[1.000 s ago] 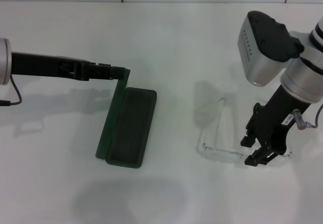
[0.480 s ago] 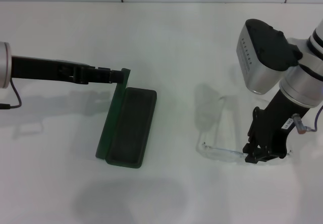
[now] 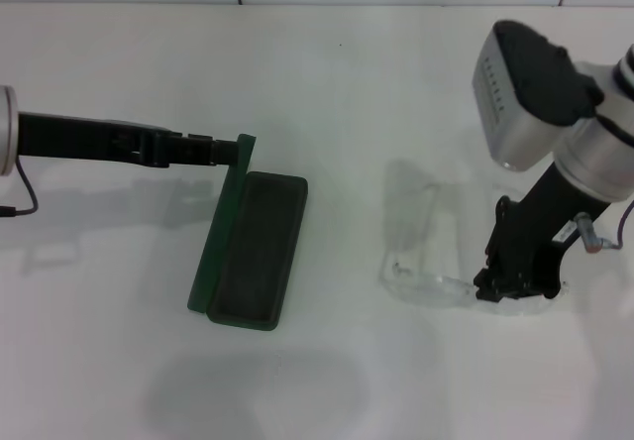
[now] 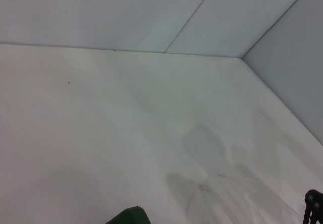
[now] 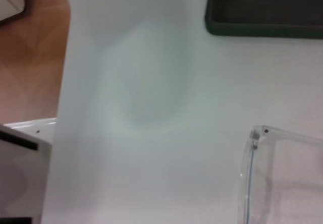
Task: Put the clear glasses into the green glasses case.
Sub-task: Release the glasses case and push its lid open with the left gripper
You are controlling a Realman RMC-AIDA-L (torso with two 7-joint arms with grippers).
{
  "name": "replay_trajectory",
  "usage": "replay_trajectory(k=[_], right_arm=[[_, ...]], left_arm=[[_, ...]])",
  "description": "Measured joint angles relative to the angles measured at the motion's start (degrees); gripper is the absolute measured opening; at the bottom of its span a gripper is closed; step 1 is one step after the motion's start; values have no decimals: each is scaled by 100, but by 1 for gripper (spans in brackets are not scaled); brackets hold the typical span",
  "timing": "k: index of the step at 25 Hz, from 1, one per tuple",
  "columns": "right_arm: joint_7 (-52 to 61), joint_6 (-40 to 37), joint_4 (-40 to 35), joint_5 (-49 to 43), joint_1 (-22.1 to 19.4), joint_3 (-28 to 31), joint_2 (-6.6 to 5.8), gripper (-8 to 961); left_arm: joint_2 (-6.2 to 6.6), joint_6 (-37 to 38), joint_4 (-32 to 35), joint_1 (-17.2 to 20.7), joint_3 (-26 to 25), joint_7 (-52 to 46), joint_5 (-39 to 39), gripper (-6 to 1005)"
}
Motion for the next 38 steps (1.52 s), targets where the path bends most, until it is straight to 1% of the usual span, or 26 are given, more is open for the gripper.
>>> replay_trajectory(k=[2, 5, 9, 14, 18, 23, 25, 27, 28, 31, 33, 38], right_arm=[[29, -16, -58, -37, -32, 107, -11, 60], [70, -51, -274, -135, -150, 304, -35, 58], [90, -137, -637, -556, -317, 742, -46, 55], [68, -147, -761, -1021, -422, 1199, -76, 52], [27, 168, -690, -1175, -502, 1255, -117, 50], [-22, 554, -540, -1314, -530, 1260, -132, 50], [-27, 642, -498, -1323, -527, 1260, -133, 49], [-33, 717, -485, -1327, -529, 1263, -133, 49], [-34, 737, -485, -1328, -530, 1263, -132, 49], [-36, 789, -485, -1330, -531, 1267, -131, 49], [-37, 810, -485, -1330, -532, 1271, -135, 49], [-50, 876, -483, -1333, -526, 1292, -154, 49]], left_arm=[[15, 0, 11, 0, 0, 1, 0, 557], [32, 0, 16, 0, -1, 2, -1, 557], [45, 0, 29, -6, -15, 4, -2, 558], [48, -1, 48, -82, -25, 5, -2, 559], [51, -21, 48, -144, 3, 57, -2, 559], [45, -65, 86, -190, 78, 115, 49, 560], [12, -109, 185, -194, 102, 116, 221, 560], [-38, -175, 371, -193, 263, 75, 483, 561], [-44, -187, 440, -192, 385, 31, 545, 561], [-48, -207, 696, -189, 864, -285, 820, 561], [-49, -219, 1012, -191, 1260, -693, 1136, 561], [-59, -384, 1490, -185, 1750, -1308, 1568, 567]])
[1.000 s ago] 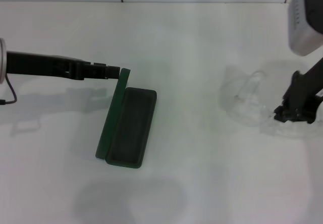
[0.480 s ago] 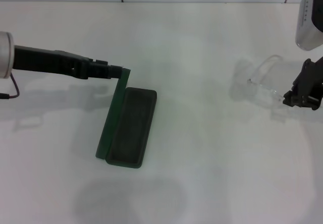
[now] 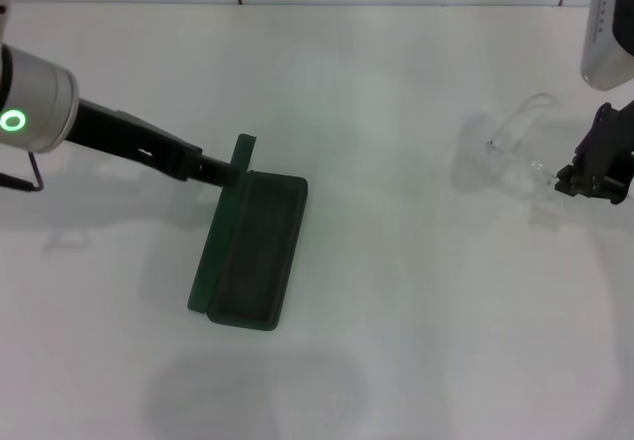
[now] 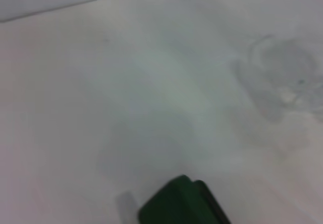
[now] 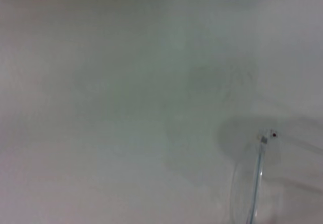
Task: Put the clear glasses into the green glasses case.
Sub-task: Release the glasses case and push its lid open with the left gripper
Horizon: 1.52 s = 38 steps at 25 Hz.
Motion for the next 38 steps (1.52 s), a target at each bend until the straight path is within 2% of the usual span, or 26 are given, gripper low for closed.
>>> replay_trajectory(k=[5, 10, 15, 25, 35, 38], right_arm=[[-132, -15, 57, 6, 42, 260, -22, 49], [-218, -40, 69, 22, 68, 399, -41, 49], [-285, -27, 69, 22, 102, 404, -46, 49], [-315, -29, 69, 17, 117, 413, -37, 49], [-345, -90, 68, 74, 111, 415, -23, 49], [-375, -116, 69, 79, 107, 415, -7, 49]], left_arm=[[-8, -37, 351, -16, 195, -439, 123, 589], [0, -34, 441, -30, 585, -860, 367, 721], [-11, -56, 326, -30, 823, -967, 418, 719], [-30, -155, -259, -149, 898, -1020, 402, 716], [-24, -262, -477, -162, 965, -1033, 424, 712], [-22, -269, -480, -139, 1067, -1037, 404, 620]])
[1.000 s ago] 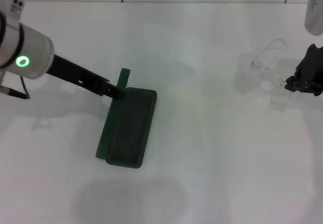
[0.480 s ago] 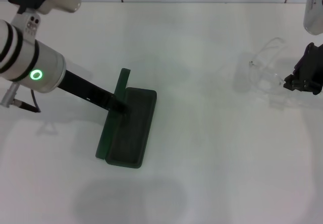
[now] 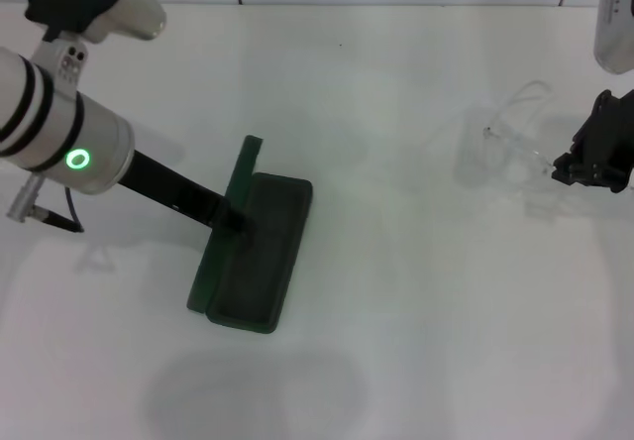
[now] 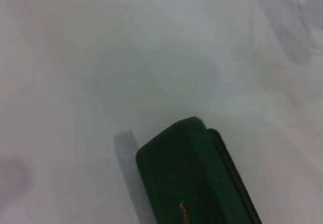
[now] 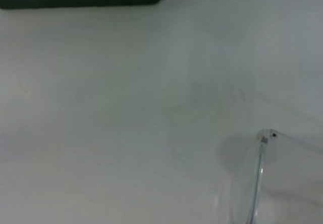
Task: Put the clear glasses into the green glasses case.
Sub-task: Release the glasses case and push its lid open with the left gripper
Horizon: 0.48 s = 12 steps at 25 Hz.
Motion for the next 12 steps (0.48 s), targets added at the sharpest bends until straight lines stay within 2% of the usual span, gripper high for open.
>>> replay_trajectory(k=[2, 12], right_arm=[[-9, -5, 0, 0, -1, 0, 3, 49], [-61, 18, -5, 10, -26, 22, 5, 49]], left_arm=[[1, -1, 17, 13, 58, 9, -50, 559], [19, 55, 248, -17, 128, 88, -213, 417]])
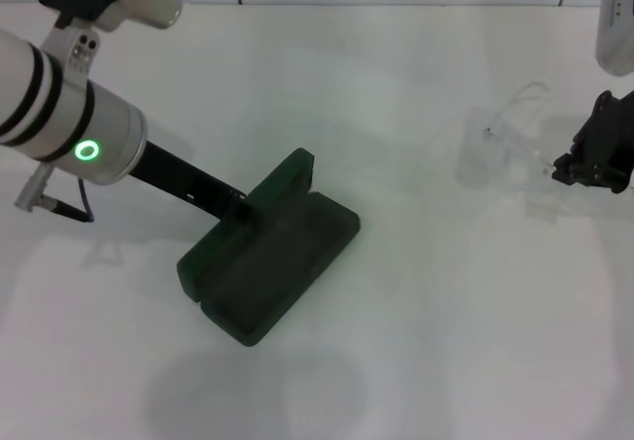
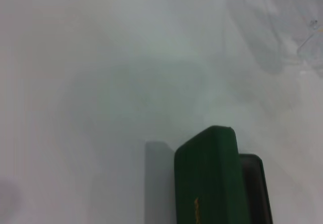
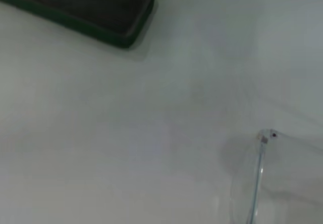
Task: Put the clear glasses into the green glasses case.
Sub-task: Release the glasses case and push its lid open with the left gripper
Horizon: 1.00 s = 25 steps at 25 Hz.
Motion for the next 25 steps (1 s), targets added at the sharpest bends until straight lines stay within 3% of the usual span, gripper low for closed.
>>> replay_trajectory(k=[7, 14, 21, 25], right_arm=[[-121, -31, -53, 0, -8, 443, -8, 49], [-219, -52, -66, 33, -123, 513, -5, 49], [-238, -98, -75, 44, -167, 515, 11, 49], [-239, -104, -75, 50, -166, 514, 15, 49]], left_arm=[[17, 123, 214, -61, 163, 18, 120, 326], [12, 151, 278, -94, 307, 6, 296, 90], [10, 158, 425, -98, 286, -25, 306, 0], [-2, 170, 479, -99, 328, 3, 277, 118]])
